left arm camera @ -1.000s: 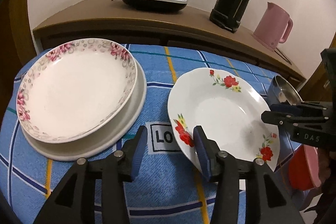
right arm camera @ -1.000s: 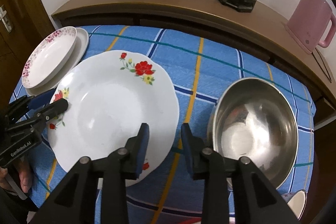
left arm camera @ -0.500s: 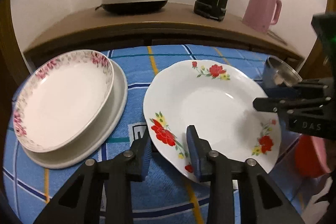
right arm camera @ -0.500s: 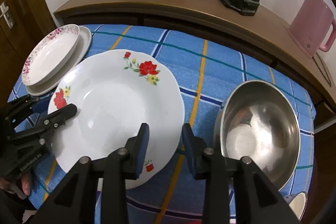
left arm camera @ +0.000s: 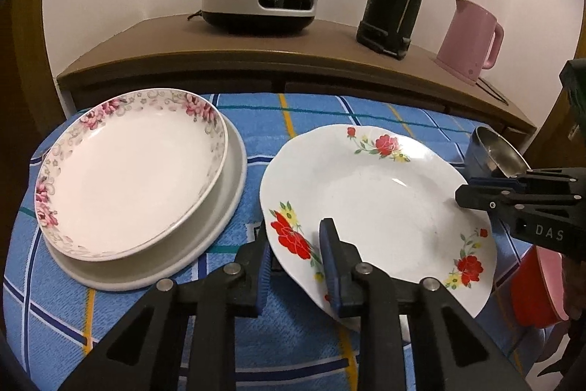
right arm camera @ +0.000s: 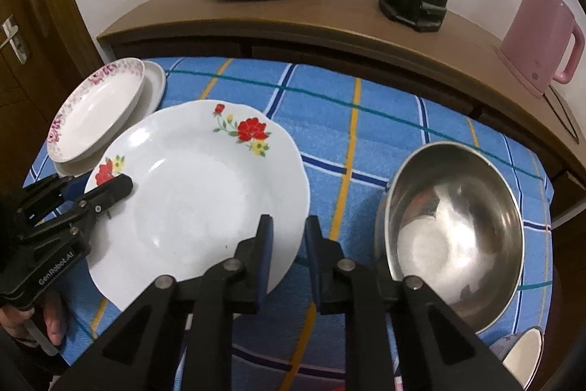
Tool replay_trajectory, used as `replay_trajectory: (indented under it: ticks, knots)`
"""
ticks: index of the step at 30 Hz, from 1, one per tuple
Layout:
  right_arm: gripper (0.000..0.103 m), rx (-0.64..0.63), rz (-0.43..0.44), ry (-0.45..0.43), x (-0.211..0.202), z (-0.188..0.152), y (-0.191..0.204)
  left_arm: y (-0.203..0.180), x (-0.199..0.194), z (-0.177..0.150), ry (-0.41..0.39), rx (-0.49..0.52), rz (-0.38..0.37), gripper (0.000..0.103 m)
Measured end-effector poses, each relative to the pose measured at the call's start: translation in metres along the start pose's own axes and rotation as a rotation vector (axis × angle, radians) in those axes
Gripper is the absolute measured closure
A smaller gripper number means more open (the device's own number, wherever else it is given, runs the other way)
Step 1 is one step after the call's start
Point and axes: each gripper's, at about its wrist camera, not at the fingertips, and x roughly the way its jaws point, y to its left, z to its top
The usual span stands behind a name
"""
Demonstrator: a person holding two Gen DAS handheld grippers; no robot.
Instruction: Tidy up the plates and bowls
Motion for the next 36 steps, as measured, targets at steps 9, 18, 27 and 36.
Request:
replay_trajectory:
  ticks: [9,18,27,36]
  knots:
    - [0.085,-0.017,0.008,-0.049,-0.01,-0.001,0.006,0.005,-0.008,-0.001,-0.055,-0.033,-0.003,0.076]
    - [0.085,-0.033,0.004,-0.115,-0.027,0.001,0.015,0.011,-0.02,-0.001,-0.12,-0.062,0.008,0.076]
    - [0.085,-0.049,0.021,-0.125,-0.026,0.002,0.02,0.017,-0.028,0.001,-0.173,-0.081,0.062,0.076]
    - [0.085,-0.048,0.025,-0.146,-0.027,0.006,0.027,0.022,-0.036,0.004,-0.198,-0.087,0.085,0.076]
